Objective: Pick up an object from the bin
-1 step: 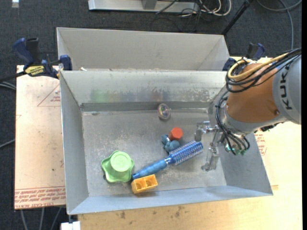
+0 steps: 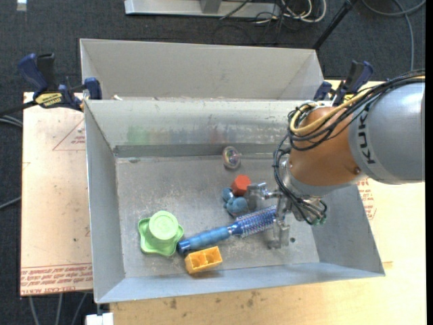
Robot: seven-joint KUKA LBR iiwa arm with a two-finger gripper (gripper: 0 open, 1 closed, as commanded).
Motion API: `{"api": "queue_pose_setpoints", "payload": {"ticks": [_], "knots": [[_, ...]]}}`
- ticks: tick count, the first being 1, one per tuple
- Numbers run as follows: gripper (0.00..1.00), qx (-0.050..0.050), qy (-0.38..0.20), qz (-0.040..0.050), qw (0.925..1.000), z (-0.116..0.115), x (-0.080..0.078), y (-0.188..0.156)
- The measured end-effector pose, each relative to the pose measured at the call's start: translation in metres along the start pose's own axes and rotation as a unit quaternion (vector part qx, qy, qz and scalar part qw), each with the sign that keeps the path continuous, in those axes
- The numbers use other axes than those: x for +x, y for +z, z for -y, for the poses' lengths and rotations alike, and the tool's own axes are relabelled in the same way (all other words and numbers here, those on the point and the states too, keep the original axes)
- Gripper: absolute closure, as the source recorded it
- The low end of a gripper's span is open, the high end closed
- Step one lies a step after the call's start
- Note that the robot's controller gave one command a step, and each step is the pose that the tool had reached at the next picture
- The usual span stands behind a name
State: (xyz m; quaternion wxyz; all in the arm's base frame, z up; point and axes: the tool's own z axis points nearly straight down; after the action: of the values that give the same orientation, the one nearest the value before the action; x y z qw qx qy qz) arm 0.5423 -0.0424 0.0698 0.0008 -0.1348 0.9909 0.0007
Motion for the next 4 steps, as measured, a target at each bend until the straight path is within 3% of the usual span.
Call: {"api": "queue_pose_setpoints", "payload": {"ticks": [1, 2, 3, 4], "knots": [[0.00, 0.001, -0.069, 0.0012, 0.9976, -0.008, 0.003, -0.031], [0.00, 0.001, -0.177, 0.0008, 0.9842, 0.003, 0.004, -0.030], [0.00, -0.001, -0.220, -0.0013, 0.9755, -0.009, 0.011, 0.001], [0.00, -0.001, -0.219, -0.0008, 0.9758, -0.009, 0.011, 0.001]]}}
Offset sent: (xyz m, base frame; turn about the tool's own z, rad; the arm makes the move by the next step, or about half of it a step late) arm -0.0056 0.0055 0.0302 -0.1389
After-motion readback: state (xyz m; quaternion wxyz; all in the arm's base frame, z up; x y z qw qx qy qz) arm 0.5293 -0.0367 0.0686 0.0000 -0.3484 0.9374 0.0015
